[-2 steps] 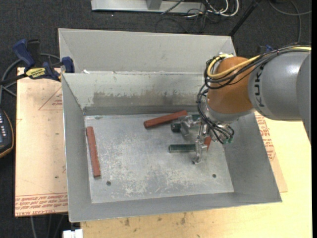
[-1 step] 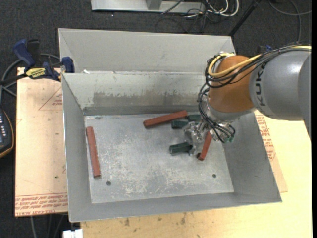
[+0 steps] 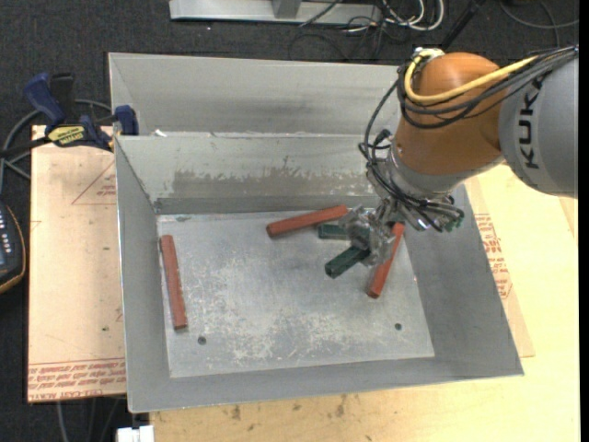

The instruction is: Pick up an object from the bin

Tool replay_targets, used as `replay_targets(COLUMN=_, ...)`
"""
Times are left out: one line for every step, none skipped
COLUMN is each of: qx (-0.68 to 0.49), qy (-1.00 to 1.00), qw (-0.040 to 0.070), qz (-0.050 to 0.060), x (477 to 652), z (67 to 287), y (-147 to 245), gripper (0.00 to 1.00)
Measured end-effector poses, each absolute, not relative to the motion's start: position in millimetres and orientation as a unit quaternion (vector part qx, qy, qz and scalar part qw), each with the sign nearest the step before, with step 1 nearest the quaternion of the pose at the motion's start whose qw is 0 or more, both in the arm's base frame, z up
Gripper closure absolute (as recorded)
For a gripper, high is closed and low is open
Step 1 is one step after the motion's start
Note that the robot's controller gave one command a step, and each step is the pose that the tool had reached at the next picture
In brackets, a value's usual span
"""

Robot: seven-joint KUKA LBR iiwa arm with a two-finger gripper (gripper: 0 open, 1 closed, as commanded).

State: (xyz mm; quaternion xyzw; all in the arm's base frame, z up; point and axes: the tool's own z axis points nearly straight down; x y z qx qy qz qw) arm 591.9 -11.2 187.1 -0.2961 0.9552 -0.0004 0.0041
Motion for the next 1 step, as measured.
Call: replay_targets(qx=-0.304, qy=0.953, qw=0.005, qz=-0.003, x=565.8, z=283.2, y=-80.6, gripper=1.0)
